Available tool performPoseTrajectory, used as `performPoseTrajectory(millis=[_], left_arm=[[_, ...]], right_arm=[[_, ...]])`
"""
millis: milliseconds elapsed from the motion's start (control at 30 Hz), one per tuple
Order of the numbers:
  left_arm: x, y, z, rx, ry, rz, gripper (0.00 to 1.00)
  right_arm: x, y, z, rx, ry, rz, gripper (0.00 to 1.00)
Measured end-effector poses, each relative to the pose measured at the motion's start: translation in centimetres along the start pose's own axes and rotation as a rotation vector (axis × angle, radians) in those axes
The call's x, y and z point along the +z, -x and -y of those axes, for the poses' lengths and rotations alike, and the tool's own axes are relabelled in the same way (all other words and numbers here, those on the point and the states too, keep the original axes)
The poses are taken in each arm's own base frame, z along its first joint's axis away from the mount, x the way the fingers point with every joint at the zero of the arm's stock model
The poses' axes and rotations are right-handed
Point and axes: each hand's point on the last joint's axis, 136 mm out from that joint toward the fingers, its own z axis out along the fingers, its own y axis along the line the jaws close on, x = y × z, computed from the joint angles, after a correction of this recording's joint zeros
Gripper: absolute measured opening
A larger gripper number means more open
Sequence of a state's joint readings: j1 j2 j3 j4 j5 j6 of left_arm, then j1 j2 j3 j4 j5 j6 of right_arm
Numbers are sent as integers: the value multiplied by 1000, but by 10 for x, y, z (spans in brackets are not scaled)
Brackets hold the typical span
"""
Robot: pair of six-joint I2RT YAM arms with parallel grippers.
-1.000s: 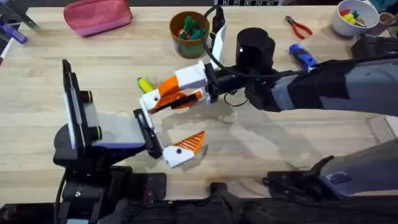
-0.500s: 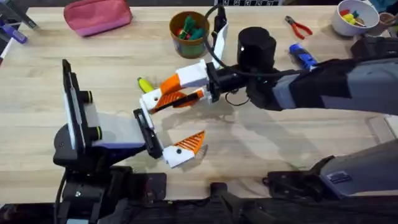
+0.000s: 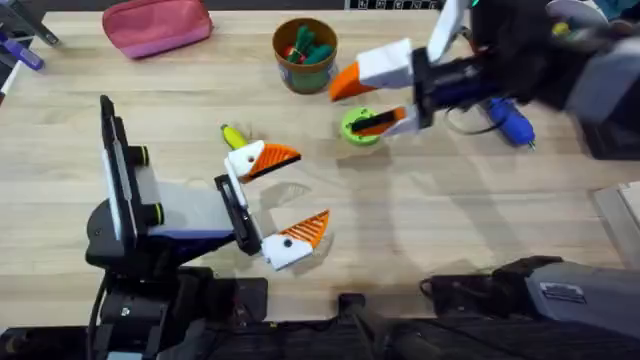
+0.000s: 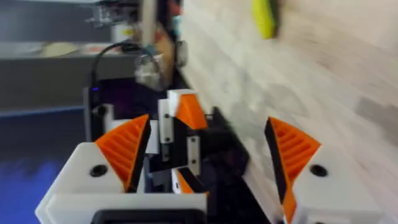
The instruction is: Pick up the gripper from the table and insert it into the empty holder that is missing its gripper. Then pick up a screw, insert it into the mounting hole, and use the screwdriver to tighten it. Finally, clean up the table by picking up the vegetable and placing it into the bucket.
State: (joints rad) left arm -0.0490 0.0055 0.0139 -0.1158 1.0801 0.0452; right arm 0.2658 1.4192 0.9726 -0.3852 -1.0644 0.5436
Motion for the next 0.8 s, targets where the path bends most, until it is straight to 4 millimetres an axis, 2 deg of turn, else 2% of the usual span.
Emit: performPoseTrajectory(millis=[133, 333, 500, 633, 800], left_arm=[[0, 0, 0, 0, 0, 0, 986], [0, 0, 0, 0, 0, 0, 986], [0, 0, 0, 0, 0, 0, 986], [0, 0, 0, 0, 0, 0, 986], [0, 0, 0, 0, 0, 0, 985]], right_arm=[[-21, 5, -3, -58, -177, 10, 992], [-50, 16, -10, -242, -507, 31, 992], [-66, 15, 5, -325, -780, -7, 970], [-67, 14, 31, -325, -966, -113, 924], [-47, 27, 56, -352, -1109, -209, 888]])
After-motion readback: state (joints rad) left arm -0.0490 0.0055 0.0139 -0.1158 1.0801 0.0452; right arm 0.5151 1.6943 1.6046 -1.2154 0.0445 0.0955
